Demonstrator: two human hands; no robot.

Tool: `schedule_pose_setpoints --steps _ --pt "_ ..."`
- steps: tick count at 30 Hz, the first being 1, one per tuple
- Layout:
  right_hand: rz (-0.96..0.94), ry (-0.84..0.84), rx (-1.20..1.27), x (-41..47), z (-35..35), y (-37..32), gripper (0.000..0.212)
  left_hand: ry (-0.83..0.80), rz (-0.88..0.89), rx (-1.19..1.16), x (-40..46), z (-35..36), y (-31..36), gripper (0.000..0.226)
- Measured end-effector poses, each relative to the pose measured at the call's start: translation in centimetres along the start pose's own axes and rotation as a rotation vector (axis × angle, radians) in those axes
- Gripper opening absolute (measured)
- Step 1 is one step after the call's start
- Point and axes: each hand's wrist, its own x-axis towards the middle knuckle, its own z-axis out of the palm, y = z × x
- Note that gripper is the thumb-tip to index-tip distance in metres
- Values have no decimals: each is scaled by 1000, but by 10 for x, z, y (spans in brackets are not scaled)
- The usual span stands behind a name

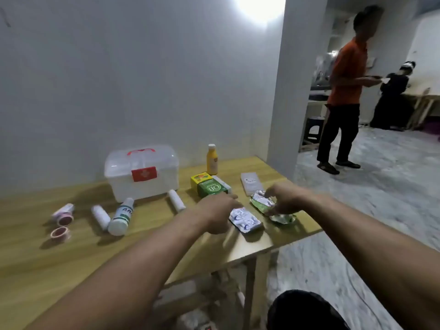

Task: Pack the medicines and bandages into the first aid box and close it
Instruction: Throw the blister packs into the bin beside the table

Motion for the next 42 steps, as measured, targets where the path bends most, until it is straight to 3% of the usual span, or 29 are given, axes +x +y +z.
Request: schedule_pose_setpoints --steps 5,8,10,14,18,22,29,35,39,42 --pt "9 30 -55 2 18 22 52 -96 36 65 24 17 14 67" --pt "8 92 -101 -2 25 32 31 -39 54 19 34 26 16 35" --pt "2 145 -151 -9 29 37 27 11 96 119 34 29 19 14" --pt "32 206 -24 -33 25 61 25 113 108 271 30 31 34 27" --pt "180 252 230 -71 9 95 40 253 102 19 27 19 71 23" --pt "355 216 481 -108 14 132 12 334 139 -340 34 14 131 28" --pt "469 53 647 -133 81 171 7 92 111 -458 58 75 199 35" --pt "561 -37 731 -118 157 183 3 -43 -62 -541 68 164 215 34" --pt "613 -93 773 -106 192 183 15 -118 -142 -595 77 197 216 38" --pt "621 -100 759 -103 203 180 30 -246 -157 -582 78 202 217 23"
